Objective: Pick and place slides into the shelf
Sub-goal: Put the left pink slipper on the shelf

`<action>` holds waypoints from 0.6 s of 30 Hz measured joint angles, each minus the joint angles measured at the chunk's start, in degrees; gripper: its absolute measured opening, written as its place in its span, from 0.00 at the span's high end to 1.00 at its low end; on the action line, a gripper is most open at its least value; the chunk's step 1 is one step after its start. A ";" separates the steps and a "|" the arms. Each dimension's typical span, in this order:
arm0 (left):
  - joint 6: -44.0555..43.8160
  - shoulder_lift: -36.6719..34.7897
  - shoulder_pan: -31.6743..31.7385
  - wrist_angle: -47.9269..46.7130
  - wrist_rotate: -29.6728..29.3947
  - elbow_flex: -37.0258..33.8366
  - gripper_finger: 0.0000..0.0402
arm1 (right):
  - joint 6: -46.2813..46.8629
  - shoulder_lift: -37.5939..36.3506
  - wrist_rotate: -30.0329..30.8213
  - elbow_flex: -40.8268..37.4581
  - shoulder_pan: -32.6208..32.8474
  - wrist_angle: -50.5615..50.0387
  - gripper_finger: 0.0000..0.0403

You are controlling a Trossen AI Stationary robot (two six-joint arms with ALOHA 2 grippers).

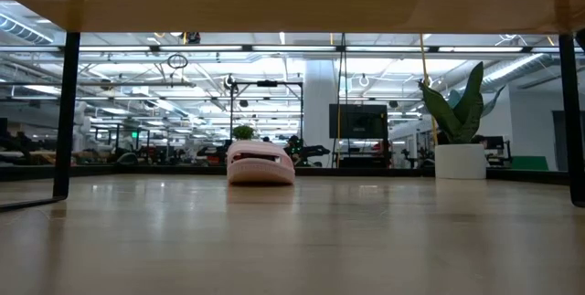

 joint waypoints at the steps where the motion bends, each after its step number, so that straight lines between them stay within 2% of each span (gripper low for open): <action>1: 0.02 -0.01 0.00 0.00 0.05 0.00 0.89 | 1.02 0.00 1.06 0.00 0.04 0.06 0.97; 18: 1.57 0.00 0.02 0.00 0.25 0.00 0.89 | 2.98 0.00 4.45 -0.04 1.22 -0.32 0.96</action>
